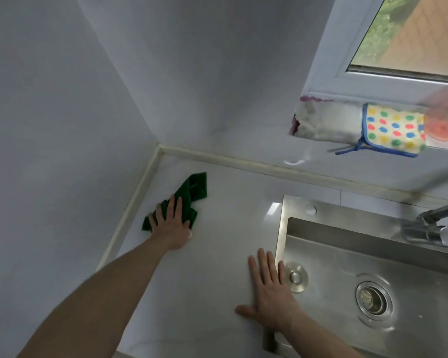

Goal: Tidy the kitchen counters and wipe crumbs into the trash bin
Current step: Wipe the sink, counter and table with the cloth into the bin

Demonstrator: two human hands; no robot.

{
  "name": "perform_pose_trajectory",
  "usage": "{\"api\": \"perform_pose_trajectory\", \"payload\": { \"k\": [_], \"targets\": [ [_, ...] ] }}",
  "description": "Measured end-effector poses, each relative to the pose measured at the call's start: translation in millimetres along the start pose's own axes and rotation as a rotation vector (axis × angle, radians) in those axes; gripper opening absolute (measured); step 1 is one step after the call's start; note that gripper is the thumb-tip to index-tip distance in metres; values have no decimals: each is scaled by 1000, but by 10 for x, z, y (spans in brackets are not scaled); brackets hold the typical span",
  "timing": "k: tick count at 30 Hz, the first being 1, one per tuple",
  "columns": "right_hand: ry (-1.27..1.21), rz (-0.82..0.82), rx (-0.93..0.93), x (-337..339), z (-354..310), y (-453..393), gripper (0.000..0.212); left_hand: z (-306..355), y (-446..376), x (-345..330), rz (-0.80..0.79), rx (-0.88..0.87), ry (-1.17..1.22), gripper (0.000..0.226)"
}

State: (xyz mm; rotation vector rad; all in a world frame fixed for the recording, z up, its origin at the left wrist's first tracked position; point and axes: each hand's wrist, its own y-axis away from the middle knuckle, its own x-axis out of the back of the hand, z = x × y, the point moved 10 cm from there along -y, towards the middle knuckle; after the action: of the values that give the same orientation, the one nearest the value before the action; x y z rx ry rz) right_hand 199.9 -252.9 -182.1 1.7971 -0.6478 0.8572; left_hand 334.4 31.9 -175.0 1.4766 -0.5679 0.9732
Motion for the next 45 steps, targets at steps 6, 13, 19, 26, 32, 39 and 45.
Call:
{"api": "perform_pose_trajectory", "payload": {
  "k": [6,13,19,26,32,39,45],
  "targets": [
    [20,-17,20,8,1,-25,126,105,-353,256,-31,100,33,75],
    [18,-19,39,51,-5,-4,125,1702,-165,47,-61,-346,-92,70],
    [2,-8,39,29,5,9,136,2425,-2,-139,-70,-507,-209,72],
    [9,-3,34,55,30,21,137,1369,-325,265,-37,-329,-166,97],
    [-3,21,9,72,27,40,138,-237,-264,440,-115,-30,-169,87],
    [-48,95,1,151,29,117,124,-712,651,-286,-14,11,-147,73],
    [-62,150,50,-96,14,593,104,-603,1403,-868,-29,-84,-111,80]
  ]
}}
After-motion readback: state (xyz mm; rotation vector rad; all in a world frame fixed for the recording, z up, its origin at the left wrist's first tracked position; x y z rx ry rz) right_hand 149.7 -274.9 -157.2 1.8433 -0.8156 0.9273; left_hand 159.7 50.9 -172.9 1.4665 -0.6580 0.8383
